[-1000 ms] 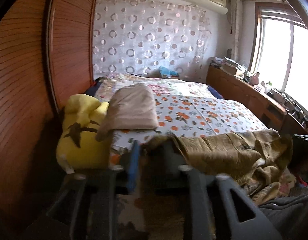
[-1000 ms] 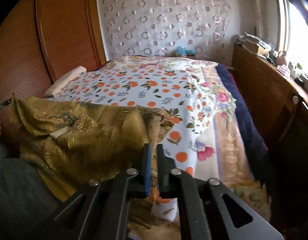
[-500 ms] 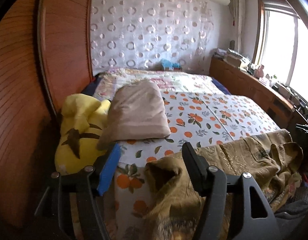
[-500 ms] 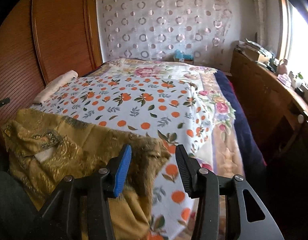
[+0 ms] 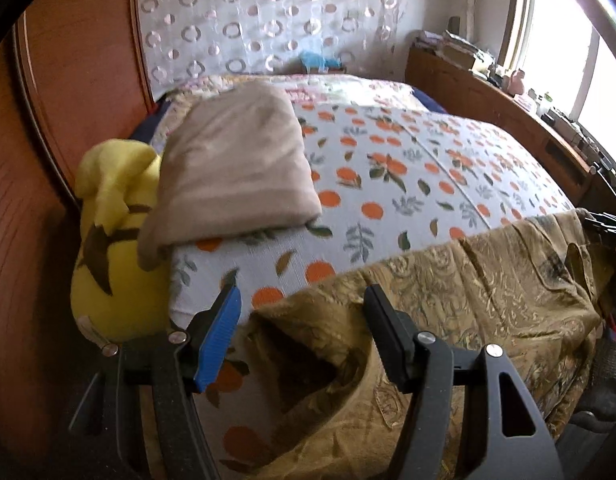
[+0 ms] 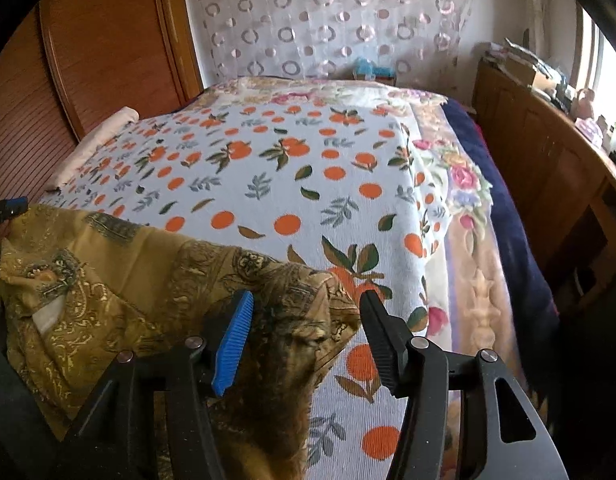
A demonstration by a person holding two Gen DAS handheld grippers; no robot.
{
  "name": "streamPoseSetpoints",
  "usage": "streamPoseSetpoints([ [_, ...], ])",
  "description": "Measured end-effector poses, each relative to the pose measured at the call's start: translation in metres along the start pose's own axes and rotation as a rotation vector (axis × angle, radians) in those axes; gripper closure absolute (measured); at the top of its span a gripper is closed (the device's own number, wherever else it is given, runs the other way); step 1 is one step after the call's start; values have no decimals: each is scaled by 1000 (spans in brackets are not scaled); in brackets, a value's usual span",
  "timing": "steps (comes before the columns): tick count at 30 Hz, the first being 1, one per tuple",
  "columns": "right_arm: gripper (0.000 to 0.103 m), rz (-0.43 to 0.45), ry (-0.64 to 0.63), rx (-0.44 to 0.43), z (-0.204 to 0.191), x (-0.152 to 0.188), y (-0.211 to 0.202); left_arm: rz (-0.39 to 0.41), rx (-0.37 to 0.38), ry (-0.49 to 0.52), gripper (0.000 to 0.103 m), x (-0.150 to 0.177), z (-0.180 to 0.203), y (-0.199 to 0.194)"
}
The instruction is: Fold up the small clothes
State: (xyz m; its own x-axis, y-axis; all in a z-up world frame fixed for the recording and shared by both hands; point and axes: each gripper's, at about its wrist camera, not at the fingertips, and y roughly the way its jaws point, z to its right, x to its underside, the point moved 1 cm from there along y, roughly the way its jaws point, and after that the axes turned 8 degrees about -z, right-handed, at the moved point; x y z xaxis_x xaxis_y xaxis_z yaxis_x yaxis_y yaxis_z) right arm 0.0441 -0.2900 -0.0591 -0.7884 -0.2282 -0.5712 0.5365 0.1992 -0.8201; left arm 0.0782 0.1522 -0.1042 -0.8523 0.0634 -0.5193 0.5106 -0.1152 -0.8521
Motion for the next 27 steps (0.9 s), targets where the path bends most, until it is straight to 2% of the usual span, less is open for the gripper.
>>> streamPoseSetpoints([
  [6,42,-37,-5,1,0,-4,13,-46,6,-15,38,7,1,14],
  [13,42,-33,-14,-5,2,-5,17,-38,-7,-30,38,7,1,16],
  [15,37,-34,-6,7,5,-4,20,-41,-16,-34,38,6,-1,17],
  [19,36,-34,-11,11,3,-2,21,-38,-23,-35,38,5,-3,19],
  [20,36,-32,-14,6,2,-1,21,-36,-24,-32,41,6,-2,19],
  [21,38,-29,-21,-4,0,0,21,-26,-16,-26,46,7,-1,18],
  [23,56,-19,-52,-22,-6,4,18,-11,12,-20,73,9,1,16],
  [24,73,-16,-69,-45,-8,5,17,-5,39,-26,82,10,3,14],
  [25,84,-17,-90,-72,-11,7,15,1,68,-31,92,11,5,11],
  [27,89,-10,-126,-78,-18,12,11,43,64,-29,94,14,12,-1],
])
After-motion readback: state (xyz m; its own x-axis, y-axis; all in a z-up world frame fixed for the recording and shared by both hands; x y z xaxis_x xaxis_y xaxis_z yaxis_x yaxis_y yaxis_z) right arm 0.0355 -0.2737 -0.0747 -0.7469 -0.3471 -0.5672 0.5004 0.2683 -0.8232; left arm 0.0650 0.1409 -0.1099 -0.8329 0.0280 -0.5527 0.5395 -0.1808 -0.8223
